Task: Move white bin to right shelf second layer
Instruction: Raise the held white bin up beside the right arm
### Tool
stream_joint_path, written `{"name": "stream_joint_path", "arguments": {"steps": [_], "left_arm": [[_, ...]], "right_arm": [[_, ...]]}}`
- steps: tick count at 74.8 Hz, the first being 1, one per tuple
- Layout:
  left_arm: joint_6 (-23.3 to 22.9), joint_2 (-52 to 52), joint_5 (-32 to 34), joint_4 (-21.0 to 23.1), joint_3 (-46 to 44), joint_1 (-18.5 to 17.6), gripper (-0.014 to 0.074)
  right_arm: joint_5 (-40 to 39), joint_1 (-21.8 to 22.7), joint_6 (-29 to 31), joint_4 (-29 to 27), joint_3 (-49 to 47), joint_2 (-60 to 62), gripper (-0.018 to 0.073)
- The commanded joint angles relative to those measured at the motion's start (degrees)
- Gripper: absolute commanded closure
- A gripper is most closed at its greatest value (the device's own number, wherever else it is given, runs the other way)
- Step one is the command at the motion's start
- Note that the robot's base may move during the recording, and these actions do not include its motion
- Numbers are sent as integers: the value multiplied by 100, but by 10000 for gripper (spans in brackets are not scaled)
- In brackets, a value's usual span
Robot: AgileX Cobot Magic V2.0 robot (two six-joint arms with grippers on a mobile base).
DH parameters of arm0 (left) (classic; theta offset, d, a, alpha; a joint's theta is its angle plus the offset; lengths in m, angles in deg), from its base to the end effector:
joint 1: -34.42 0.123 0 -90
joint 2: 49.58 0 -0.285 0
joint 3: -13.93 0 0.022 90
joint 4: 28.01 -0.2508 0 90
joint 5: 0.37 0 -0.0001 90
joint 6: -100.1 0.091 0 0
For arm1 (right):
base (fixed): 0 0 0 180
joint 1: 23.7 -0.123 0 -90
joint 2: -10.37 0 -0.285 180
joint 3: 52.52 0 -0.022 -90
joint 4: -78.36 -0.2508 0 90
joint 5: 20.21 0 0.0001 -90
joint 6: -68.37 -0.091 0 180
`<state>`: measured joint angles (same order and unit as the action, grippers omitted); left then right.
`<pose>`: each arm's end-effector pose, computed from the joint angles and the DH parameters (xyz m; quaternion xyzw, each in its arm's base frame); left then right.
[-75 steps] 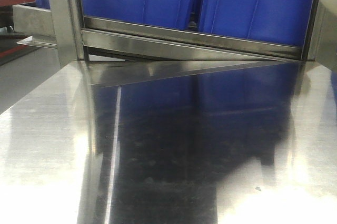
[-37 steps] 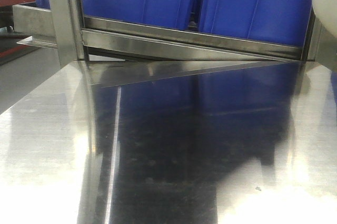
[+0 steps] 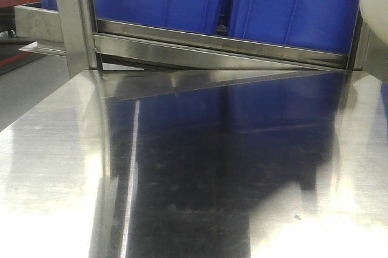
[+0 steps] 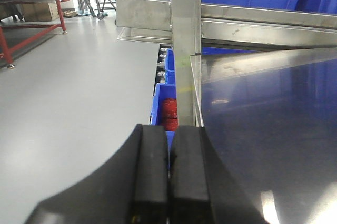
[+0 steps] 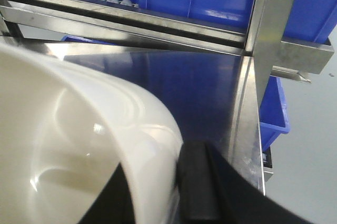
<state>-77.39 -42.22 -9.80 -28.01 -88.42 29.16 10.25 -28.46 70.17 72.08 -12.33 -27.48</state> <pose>0.0558 -0.0051 0.1961 0.0497 0.7323 -0.0163 0.6790 0.1012 0.0135 0.3427 -0.0243 0.8103 0.0652 0.5819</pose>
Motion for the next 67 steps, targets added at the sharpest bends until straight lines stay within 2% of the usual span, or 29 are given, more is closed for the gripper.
{"name": "stream_joint_path", "arguments": {"steps": [1,67], "left_arm": [[-30,-80,500,0,211,-45,512],[-30,-80,500,0,211,-45,512]], "right_arm": [[-574,30,23,-26,-176,6,503],[-574,30,23,-26,-176,6,503]]}}
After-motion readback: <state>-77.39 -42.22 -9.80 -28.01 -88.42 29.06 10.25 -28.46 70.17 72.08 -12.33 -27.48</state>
